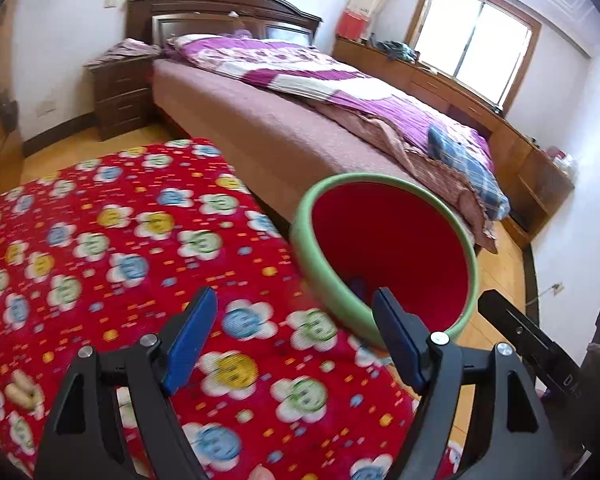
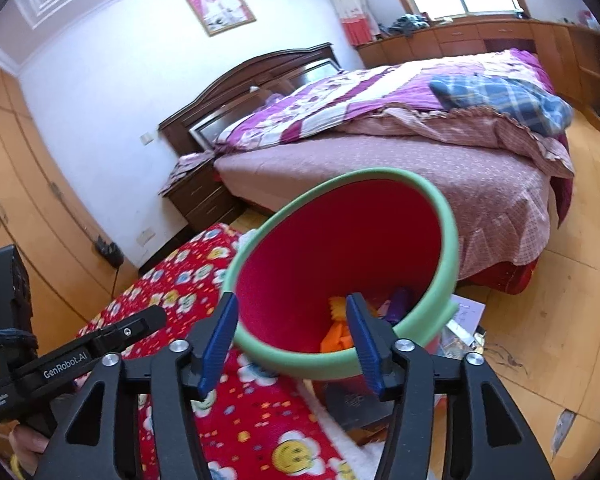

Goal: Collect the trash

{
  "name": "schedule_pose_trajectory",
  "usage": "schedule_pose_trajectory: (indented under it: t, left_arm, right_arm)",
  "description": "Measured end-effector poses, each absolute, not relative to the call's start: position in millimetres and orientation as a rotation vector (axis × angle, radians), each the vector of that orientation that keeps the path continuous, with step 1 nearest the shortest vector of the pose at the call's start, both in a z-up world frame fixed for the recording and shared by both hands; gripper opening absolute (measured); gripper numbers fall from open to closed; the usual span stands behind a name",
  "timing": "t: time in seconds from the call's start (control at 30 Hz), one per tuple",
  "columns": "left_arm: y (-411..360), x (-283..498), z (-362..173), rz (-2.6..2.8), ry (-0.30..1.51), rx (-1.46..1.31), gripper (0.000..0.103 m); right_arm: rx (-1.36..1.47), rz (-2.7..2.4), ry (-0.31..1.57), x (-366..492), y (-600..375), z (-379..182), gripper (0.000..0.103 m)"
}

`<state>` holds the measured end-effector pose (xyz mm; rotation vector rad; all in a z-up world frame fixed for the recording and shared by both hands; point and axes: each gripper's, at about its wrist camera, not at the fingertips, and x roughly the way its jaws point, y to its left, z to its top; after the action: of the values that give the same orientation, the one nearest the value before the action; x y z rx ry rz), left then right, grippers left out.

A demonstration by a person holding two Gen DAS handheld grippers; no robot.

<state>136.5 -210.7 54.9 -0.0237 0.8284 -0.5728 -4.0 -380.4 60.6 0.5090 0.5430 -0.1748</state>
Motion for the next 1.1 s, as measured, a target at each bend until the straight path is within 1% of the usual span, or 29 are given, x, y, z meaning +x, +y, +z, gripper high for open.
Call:
schedule_pose_trajectory:
  t: [0.3, 0.33, 0.37, 0.4, 0.73, 1.1]
  left_arm:
    - [-154, 116, 69, -0.478, 0.804, -0.051, 0.079]
    - [-150, 113, 70, -0.467, 0.802, -0.054, 0.079]
    - [-144, 110, 71, -0.455, 0.797, -0.055, 0.079]
    - [-138, 107, 72, -0.44, 0.792, -0.055, 0.079]
    - [-85, 79, 76, -0.319, 0.766, -0.076, 0.079]
    - [-39, 51, 72, -0.223, 0.745, -0.124, 0.079]
  right_arm:
    - [0.435, -0.091, 0.583, 0, -334, 66, 0.061]
    - [0.426, -0.083, 0.588, 0, -328, 67, 0.063]
    - [0.418, -0.071, 0.591, -1, -322, 67, 0.07]
    - [0.413, -0.06, 0.591, -2, -317, 68, 0.075]
    - [0.318, -0.005, 0.583, -12, -267, 76, 0.075]
    - [0.259, 0.016, 0.544, -31, -235, 74, 0.075]
